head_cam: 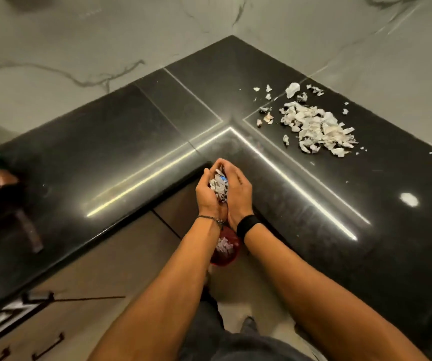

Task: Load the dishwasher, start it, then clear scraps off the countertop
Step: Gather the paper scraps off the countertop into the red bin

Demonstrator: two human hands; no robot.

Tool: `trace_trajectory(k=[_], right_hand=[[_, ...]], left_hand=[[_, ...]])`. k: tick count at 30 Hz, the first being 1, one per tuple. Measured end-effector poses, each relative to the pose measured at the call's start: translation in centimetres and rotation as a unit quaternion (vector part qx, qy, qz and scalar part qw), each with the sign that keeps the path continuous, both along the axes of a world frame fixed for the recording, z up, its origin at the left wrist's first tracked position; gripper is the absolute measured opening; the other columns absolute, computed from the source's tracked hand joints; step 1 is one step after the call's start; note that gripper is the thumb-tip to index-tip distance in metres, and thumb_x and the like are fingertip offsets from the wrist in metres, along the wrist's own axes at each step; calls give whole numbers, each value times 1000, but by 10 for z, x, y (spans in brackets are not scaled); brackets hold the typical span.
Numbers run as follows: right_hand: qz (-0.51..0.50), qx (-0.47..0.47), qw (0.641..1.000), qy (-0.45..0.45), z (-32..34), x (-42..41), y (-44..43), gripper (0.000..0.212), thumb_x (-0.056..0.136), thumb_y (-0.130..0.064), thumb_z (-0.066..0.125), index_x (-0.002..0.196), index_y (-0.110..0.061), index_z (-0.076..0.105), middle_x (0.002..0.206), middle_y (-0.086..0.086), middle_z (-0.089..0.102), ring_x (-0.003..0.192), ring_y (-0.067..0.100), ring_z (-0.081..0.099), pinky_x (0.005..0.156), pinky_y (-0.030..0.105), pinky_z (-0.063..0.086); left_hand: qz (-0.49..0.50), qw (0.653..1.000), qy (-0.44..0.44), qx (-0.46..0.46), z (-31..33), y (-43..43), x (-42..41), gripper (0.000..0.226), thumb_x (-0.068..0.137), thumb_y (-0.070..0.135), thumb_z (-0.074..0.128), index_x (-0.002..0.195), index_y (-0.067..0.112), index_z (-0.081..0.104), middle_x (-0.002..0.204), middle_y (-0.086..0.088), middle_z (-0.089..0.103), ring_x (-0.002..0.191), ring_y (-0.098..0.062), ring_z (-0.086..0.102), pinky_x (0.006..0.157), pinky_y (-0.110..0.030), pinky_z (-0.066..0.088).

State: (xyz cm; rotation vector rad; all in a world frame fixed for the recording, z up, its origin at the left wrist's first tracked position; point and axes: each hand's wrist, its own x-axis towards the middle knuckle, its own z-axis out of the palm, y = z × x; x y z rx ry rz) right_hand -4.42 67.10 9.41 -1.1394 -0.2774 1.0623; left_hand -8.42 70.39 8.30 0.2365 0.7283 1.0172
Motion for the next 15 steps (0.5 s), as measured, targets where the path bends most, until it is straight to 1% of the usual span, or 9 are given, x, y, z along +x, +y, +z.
trace_trajectory(k=[4, 6, 8, 9, 11, 13, 15], right_hand=[[11, -31, 999, 11, -17, -16, -17, 27, 101, -24, 57, 116, -6, 71, 109, 14, 74, 103, 27, 71, 89, 38, 58], [3, -51, 999, 20, -30, -23, -24, 28, 102, -23, 55, 115, -5, 71, 108, 13, 74, 100, 24, 71, 87, 36, 58], [-1, -73, 997, 40, -45, -31, -28, 28, 102, -23, 54, 113, -4, 72, 104, 9, 75, 95, 19, 72, 82, 33, 58], [-1, -83, 995, 52, -57, -35, -29, 28, 102, -23, 55, 111, -4, 72, 101, 8, 75, 93, 19, 72, 81, 34, 58], [-3, -102, 992, 75, -82, -40, -32, 25, 101, -23, 56, 106, -5, 73, 99, 11, 74, 92, 23, 71, 86, 41, 59], [-8, -120, 989, 86, -115, -45, -31, 24, 101, -23, 55, 105, -8, 73, 101, 11, 75, 95, 23, 72, 89, 41, 59], [-13, -136, 987, 88, -157, -49, -28, 25, 101, -23, 56, 110, -8, 73, 108, 11, 74, 101, 25, 72, 92, 41, 58]], left_hand=[[17, 999, 6, -38, -15, -21, -17, 43, 109, 31, 32, 109, 5, 66, 96, -10, 71, 90, -20, 68, 81, -27, 59], [23, 998, 23, -58, -25, -28, -25, 44, 109, 32, 30, 108, 5, 65, 95, -9, 70, 89, -20, 67, 80, -27, 58], [26, 997, 31, -72, -44, -33, -32, 45, 109, 34, 30, 112, 5, 64, 100, -10, 68, 94, -22, 65, 86, -30, 56], [26, 996, 38, -82, -58, -34, -35, 45, 109, 35, 30, 116, 4, 63, 103, -11, 67, 97, -22, 64, 90, -31, 54], [34, 991, 51, -116, -84, -37, -40, 46, 108, 36, 30, 120, 4, 61, 108, -12, 64, 101, -24, 62, 100, -33, 48], [36, 987, 60, -148, -120, -35, -44, 45, 108, 37, 30, 114, 5, 62, 111, -12, 62, 103, -24, 60, 108, -34, 42], [39, 983, 51, -173, -158, -34, -48, 42, 108, 36, 32, 108, 7, 62, 112, -12, 62, 104, -24, 60, 114, -37, 38]])
